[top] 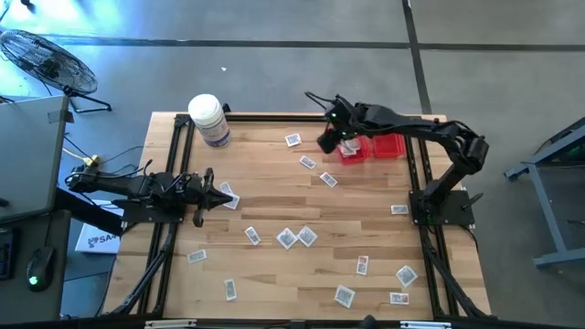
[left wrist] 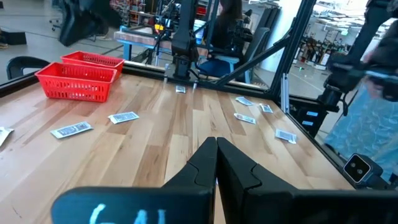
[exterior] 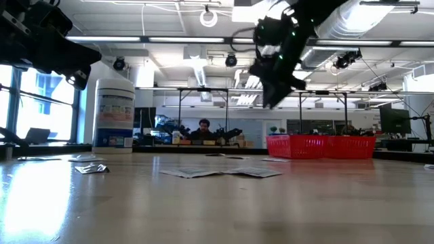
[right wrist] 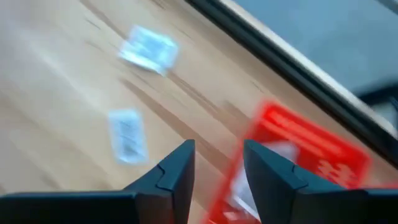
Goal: Pick & Place First Aid Supplies
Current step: Put the towelette pack into the left red bin
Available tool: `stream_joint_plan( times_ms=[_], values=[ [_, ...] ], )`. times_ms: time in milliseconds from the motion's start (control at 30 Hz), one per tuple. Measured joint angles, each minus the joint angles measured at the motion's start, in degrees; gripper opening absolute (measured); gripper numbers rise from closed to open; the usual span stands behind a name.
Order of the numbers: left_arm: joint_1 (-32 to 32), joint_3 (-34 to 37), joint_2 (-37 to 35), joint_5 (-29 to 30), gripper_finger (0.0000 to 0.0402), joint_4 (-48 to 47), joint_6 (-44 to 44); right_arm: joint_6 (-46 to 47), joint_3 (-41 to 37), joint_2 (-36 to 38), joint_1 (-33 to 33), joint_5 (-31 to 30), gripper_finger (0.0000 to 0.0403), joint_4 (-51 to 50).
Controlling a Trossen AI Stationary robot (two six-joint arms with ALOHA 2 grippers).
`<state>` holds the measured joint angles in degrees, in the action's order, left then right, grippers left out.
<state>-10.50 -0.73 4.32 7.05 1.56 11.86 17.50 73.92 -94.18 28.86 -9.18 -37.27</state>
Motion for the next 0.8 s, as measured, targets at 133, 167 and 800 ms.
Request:
stream_joint_plan(
  times_ms=[133,167,800],
  values=[
    [0.0,0.0,0.0,0.0,0.0001,0.0,0.0,-1.0,5.2,-4.2,-3.0,1.0,0.0133,2.2],
    [0.0,0.0,0.0,0.0,0.0001,0.0,0.0,-1.4,6.7,-6.0,-3.7,1.0,0.0133,2.4],
    [0.0,0.0,0.0,0.0,0.0001,0.0,0.0,-18.5,36.3,-39.2,1.2,9.4,0.0134,-6.2]
  ],
)
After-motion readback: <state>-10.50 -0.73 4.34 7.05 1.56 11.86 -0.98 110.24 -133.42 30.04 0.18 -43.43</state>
